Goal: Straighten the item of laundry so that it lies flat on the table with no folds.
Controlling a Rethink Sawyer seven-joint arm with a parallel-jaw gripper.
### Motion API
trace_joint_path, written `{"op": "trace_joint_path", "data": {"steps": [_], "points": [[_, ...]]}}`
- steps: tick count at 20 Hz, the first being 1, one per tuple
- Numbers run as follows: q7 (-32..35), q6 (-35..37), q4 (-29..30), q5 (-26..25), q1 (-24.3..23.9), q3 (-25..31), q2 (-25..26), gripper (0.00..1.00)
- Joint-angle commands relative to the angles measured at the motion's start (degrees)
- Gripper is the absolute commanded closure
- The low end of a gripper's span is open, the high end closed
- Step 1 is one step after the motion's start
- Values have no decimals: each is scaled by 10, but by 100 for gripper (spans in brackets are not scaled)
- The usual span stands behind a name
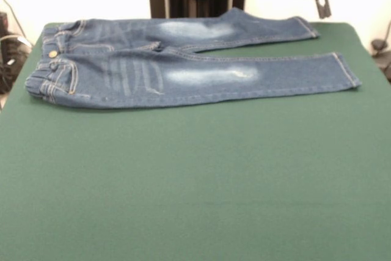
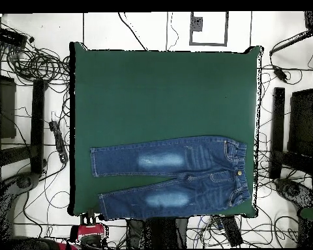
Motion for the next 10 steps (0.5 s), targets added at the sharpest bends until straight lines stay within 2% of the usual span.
{"op": "trace_joint_path", "data": {"steps": [1,10], "points": [[92,182,137,-5,18,46,96,100],[90,179,133,-52,7,17,108,100]]}}
